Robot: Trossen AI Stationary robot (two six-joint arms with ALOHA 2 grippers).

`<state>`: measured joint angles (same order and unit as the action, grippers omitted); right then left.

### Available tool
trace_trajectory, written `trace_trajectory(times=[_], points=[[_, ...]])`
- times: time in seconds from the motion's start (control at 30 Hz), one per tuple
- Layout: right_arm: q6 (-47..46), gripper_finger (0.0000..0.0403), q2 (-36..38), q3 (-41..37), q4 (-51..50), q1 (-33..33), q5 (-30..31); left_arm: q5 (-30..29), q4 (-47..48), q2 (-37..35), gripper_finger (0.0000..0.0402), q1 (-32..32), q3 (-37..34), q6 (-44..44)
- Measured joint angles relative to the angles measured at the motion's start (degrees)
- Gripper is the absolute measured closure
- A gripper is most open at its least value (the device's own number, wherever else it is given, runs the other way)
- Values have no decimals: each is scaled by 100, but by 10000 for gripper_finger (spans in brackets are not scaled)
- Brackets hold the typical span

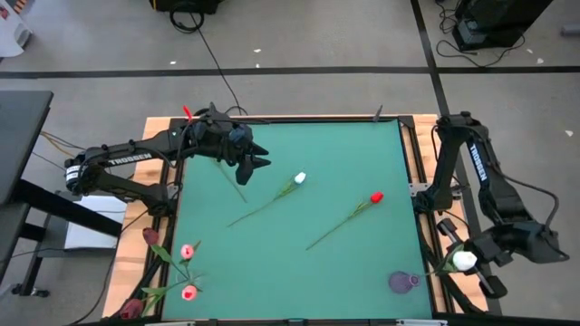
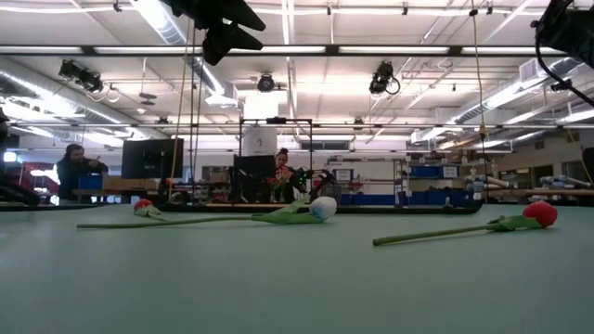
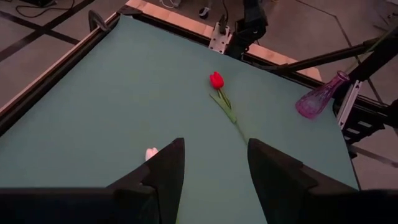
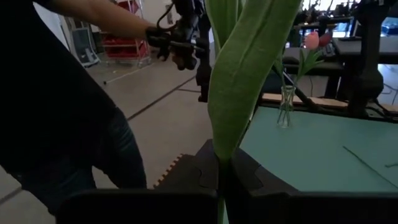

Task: Sort flowers into vase by color
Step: Put the top white flower into the violet vase

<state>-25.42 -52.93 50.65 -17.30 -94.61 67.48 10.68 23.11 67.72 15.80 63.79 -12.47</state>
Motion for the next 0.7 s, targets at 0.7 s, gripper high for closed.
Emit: trace_trajectory(times=[0.7], points=[[-1322,276,-441,0,-450,256,-90,-7,-66,2,221,-44,0,4]])
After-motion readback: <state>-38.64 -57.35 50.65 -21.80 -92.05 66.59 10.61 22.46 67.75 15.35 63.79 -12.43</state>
